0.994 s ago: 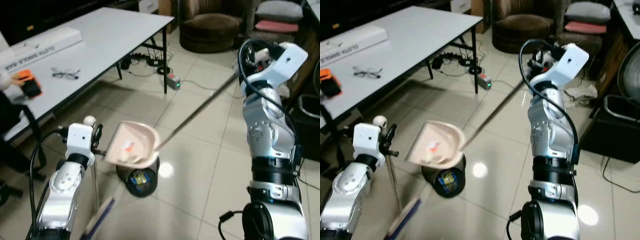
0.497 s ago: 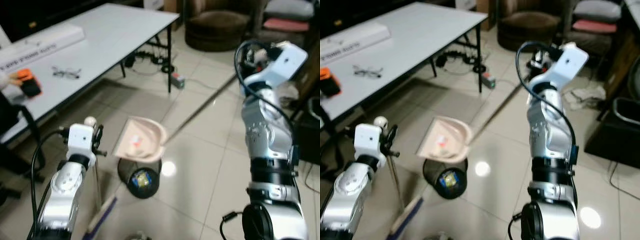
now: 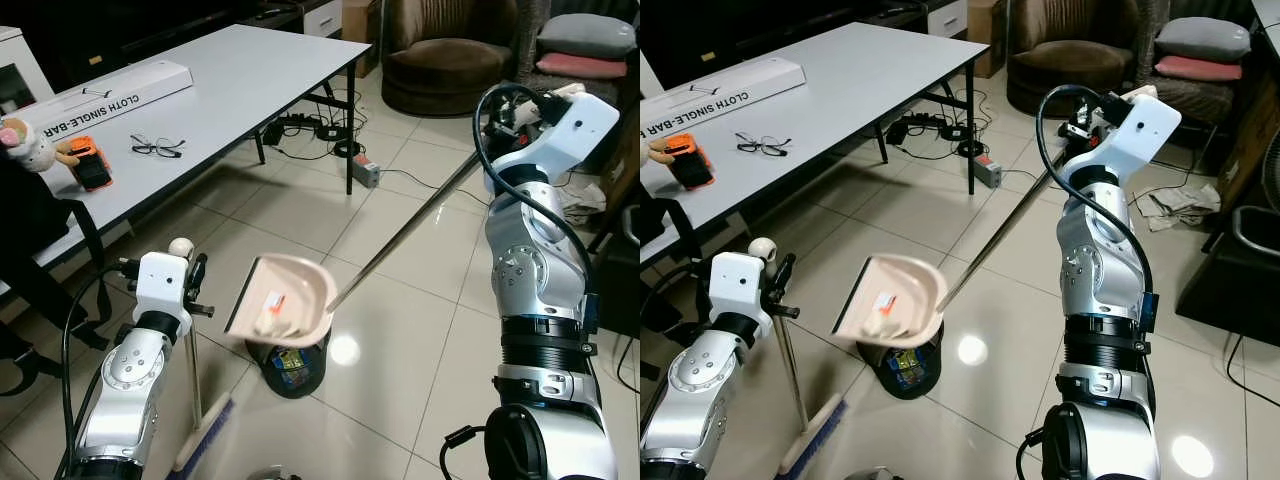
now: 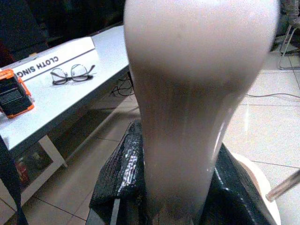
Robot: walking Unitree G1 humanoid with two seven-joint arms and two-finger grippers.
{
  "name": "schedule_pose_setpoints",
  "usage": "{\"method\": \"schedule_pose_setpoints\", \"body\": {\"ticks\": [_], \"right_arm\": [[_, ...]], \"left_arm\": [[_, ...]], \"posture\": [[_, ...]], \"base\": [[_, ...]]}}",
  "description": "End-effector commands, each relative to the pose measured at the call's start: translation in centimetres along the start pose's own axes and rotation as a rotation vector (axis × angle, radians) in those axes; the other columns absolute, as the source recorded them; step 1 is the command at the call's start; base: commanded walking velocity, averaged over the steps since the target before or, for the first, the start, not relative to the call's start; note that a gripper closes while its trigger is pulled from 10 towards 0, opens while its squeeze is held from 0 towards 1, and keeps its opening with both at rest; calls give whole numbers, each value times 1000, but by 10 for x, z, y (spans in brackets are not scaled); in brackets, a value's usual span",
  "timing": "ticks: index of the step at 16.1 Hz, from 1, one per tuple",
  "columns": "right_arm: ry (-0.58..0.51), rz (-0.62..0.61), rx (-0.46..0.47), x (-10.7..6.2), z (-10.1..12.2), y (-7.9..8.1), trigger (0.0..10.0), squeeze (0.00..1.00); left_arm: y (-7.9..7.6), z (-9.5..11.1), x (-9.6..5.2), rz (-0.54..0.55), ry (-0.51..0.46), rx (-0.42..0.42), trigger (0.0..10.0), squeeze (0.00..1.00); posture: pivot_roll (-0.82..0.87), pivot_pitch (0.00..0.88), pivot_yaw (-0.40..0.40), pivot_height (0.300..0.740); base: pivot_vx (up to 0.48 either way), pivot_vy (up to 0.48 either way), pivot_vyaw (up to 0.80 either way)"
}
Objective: Sweep floor
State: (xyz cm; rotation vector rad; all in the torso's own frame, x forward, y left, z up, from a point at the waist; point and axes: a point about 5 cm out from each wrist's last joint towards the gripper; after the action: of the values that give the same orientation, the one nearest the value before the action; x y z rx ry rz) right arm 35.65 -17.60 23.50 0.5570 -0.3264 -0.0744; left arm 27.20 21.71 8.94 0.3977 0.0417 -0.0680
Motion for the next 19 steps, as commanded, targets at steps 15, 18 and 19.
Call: {"method": "schedule_pose_setpoints", "body": {"ticks": [15,18,19], "right_arm": [[-118,495,-233,-11,-44,81,10000,0],[-143,649,-327,-32,-59,97,10000,0],[-165,699,-352,-39,-62,102,10000,0]], "left_arm": [[1,7,5,6,-24,22,10000,0],[0,7,6,-1,-24,28,10000,0],[0,7,6,-3,-24,30,10000,0]], "posture": [[64,0,59,740],[63,0,61,740],[62,0,60,740]], "base": [[0,0,0],[0,0,0],[0,0,0]]}}
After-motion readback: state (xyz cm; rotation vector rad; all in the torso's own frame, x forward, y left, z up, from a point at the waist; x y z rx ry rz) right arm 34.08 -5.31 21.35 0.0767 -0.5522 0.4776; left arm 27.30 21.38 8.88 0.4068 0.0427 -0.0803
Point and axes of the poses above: a point about 5 cm out from each wrist's last joint towards the gripper, its own x axis pointing out of the wrist towards the gripper, its own z axis along the axis of the wrist's last joint, y = z × x, and after that the axes turned 10 degrees about x, right-handed
